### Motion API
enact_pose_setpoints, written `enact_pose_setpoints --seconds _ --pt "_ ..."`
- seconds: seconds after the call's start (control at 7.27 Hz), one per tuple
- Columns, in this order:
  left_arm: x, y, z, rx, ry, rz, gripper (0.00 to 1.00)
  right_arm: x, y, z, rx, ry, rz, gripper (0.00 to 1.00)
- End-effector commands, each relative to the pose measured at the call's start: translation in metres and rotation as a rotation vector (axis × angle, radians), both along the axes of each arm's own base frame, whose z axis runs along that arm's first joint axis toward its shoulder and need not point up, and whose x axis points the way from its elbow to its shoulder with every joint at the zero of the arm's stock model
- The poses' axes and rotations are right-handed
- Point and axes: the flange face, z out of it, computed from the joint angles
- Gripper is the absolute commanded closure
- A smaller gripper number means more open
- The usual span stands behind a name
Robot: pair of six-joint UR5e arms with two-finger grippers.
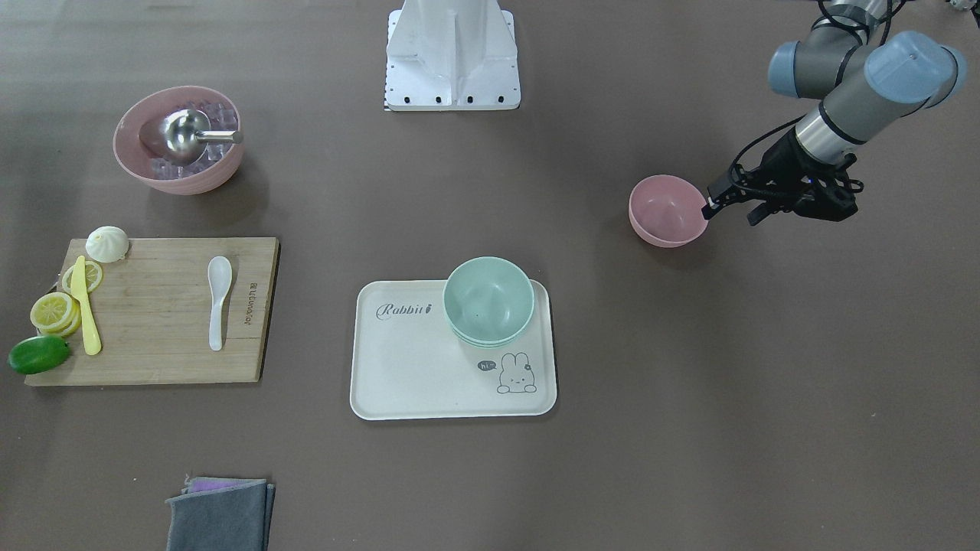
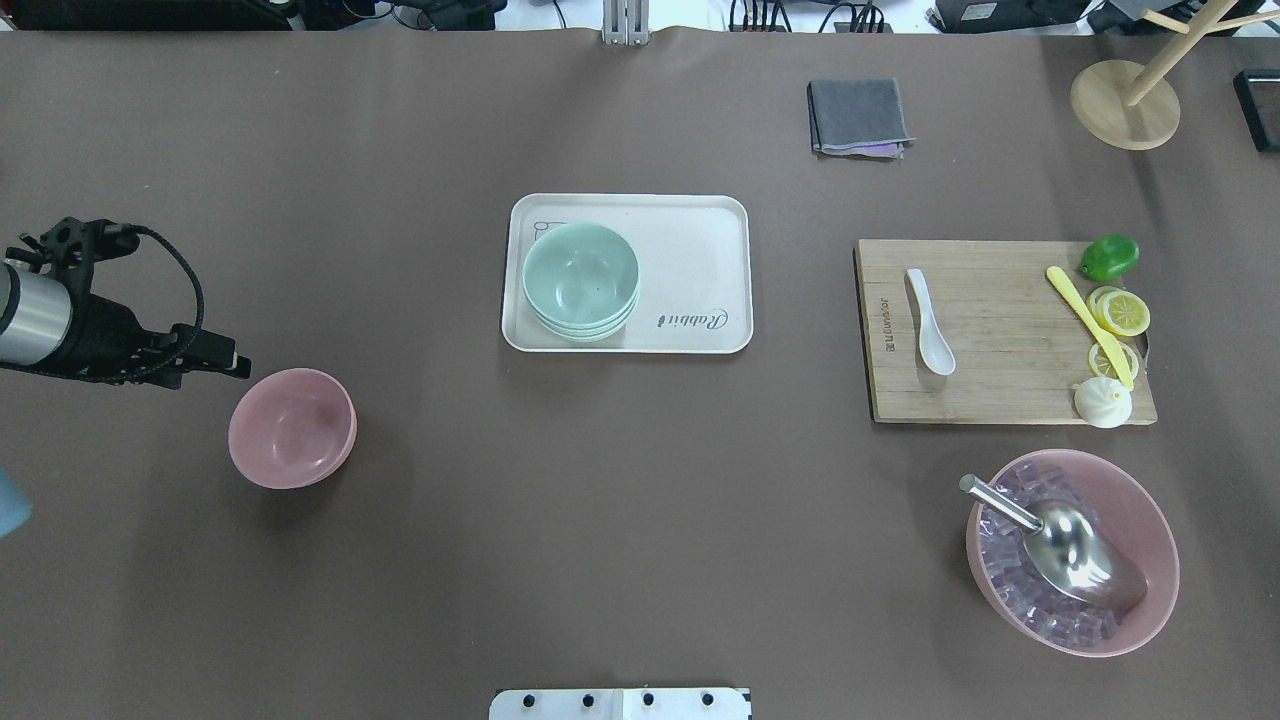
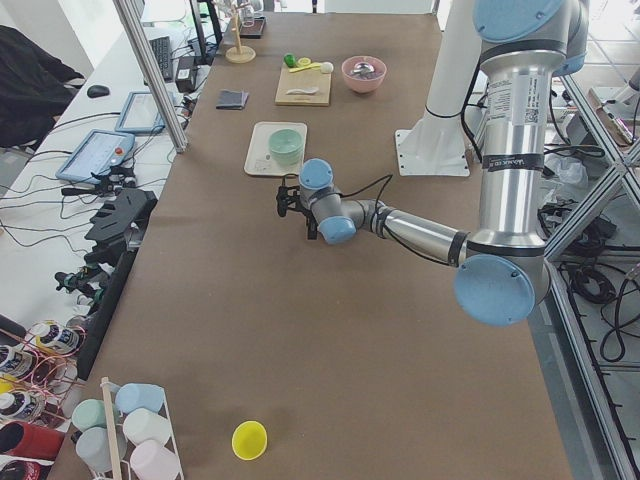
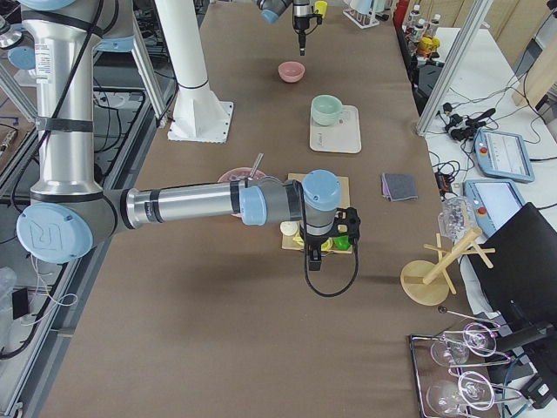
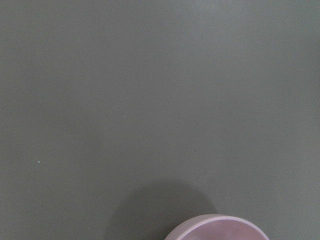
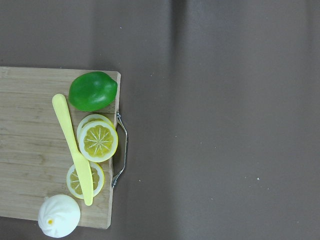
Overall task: Stack pink bowl on green and place spoon
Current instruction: 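Reach the left gripper to the rim of the pink bowl and grasp it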
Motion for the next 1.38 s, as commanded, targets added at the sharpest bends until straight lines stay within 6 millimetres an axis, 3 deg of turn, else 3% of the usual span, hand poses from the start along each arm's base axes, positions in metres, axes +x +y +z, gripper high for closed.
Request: enact_pose_setpoints --seconds 0.0,0.14,0.28,0.55,0.83,0.96,1.24 --pt "0.023 0.02 0.015 0.004 -0.018 0.029 0.03 -0.005 -0.006 -0.005 0.003 0.001 -0.002 0.0" --pt "0.027 0.02 0.018 0.002 -0.024 0.029 0.11 -0.006 -0.008 -0.007 0.003 -0.004 -0.003 0.0" --pt "0.028 0.02 0.021 -0.003 -0.029 0.028 0.29 -0.007 -0.009 -0.011 0.012 -0.011 -0.005 0.0" --pt "0.028 0.02 0.016 0.0 -0.019 0.03 0.53 -0.007 -0.012 -0.016 0.02 -0.012 -0.004 0.0" --pt "0.03 0.018 0.005 0.009 0.0 0.034 0.89 -0.008 -0.024 -0.026 0.027 -0.011 0.003 0.0" --pt "0.033 0.017 0.006 -0.03 0.001 0.014 1.0 -0.008 -0.024 -0.029 0.034 -0.01 0.003 0.0" --pt "0.033 0.021 -0.017 -0.066 0.05 0.033 1.0 -0.009 -0.026 -0.036 0.041 -0.013 0.006 0.0"
